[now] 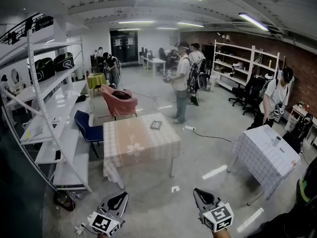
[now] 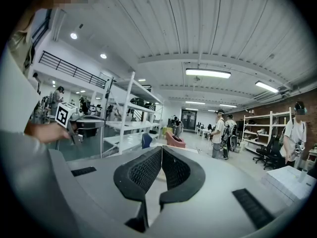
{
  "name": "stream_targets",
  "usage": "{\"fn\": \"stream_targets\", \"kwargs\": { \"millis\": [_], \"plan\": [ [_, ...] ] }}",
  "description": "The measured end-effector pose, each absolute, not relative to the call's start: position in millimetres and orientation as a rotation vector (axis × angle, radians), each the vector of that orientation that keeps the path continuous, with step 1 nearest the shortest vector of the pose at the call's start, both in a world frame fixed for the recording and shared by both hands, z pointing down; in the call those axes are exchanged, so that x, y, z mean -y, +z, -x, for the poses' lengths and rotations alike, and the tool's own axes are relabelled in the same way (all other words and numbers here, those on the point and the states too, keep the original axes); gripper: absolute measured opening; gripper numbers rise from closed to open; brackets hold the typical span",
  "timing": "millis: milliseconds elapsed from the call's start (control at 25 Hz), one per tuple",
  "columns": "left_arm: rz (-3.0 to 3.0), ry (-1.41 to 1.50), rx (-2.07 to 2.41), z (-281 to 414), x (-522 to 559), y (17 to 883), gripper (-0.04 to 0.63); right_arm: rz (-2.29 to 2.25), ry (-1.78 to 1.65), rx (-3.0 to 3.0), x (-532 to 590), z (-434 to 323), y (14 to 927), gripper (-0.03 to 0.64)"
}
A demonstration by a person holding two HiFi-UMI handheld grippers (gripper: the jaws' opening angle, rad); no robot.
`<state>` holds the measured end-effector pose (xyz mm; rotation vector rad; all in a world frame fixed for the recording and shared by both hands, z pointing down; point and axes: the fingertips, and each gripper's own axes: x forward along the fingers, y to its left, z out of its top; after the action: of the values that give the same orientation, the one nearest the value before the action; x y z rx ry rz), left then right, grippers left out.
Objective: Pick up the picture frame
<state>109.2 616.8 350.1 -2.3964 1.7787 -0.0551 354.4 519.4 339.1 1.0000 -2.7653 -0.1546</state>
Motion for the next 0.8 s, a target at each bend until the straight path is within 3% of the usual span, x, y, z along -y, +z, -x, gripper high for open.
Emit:
{"fn": "stream_targets", "kwargs": {
  "millis": [800],
  "plan": [
    [2.469, -0.088, -1.795, -87, -528, 381, 0.018, -0.975, -0.125, 2.781, -424, -313, 355, 0.026]
  ]
}}
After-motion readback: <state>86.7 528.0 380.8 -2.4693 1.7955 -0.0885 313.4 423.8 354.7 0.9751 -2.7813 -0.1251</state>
